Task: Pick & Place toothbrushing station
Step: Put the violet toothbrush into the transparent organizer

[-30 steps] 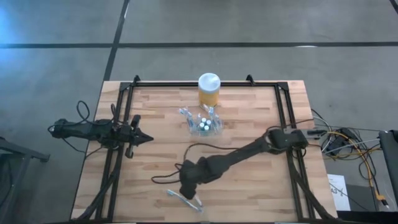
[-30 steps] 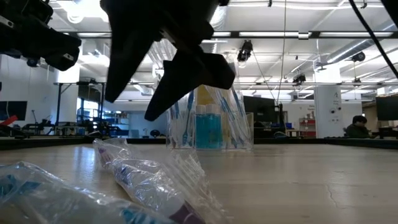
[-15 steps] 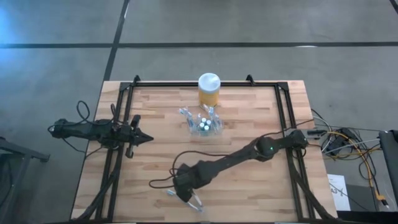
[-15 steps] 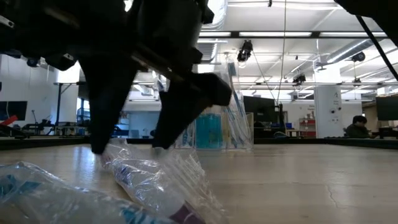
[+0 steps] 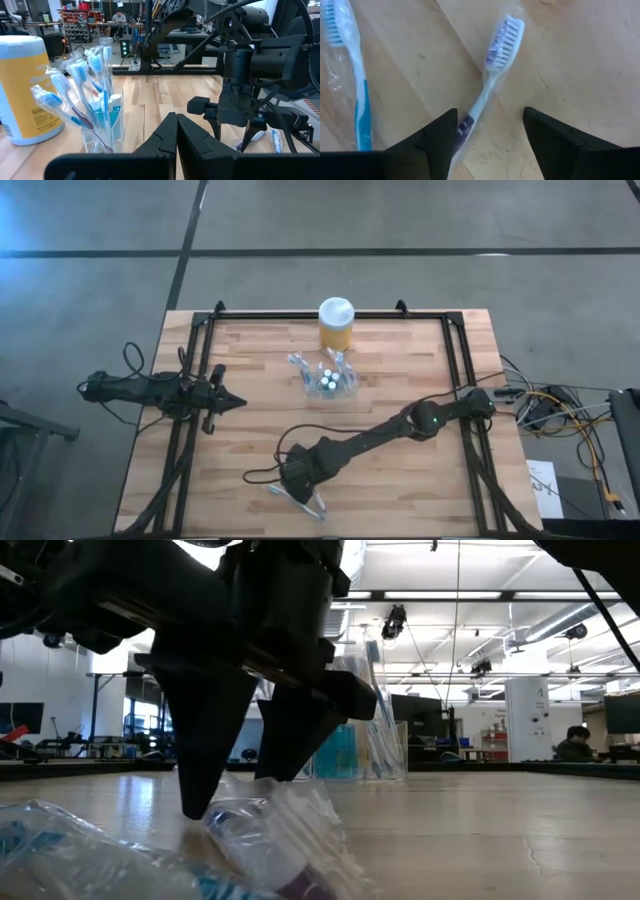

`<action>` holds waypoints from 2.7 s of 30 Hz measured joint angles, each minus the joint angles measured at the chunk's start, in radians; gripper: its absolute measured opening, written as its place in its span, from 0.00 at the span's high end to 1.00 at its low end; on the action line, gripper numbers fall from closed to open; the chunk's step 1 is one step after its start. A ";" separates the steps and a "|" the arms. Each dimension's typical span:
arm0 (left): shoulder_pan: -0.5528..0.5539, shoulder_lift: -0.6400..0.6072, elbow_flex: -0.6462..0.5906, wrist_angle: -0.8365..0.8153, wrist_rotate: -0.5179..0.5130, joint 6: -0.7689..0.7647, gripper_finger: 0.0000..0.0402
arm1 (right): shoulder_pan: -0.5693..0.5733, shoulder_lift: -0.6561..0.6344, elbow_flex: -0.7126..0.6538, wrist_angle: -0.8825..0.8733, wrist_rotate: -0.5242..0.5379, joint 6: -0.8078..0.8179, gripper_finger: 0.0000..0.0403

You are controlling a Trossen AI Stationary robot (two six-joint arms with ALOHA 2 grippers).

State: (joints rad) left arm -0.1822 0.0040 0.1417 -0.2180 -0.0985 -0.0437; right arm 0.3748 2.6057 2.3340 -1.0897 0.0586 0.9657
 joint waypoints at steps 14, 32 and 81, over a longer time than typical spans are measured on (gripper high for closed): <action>0.000 0.000 0.000 0.000 0.000 -0.001 0.98 | -0.002 0.002 -0.002 -0.020 0.000 -0.034 0.80; 0.000 0.000 0.000 0.000 -0.045 0.026 0.98 | 0.008 -0.099 -0.010 0.008 0.136 -0.310 0.98; 0.000 0.000 0.000 0.017 -0.110 0.169 0.98 | 0.090 -1.922 -1.880 1.336 0.306 -1.132 0.98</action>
State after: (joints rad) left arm -0.1822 0.0041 0.1417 -0.2009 -0.2089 0.1250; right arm 0.4644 0.6841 0.4545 0.2463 0.3649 -0.1666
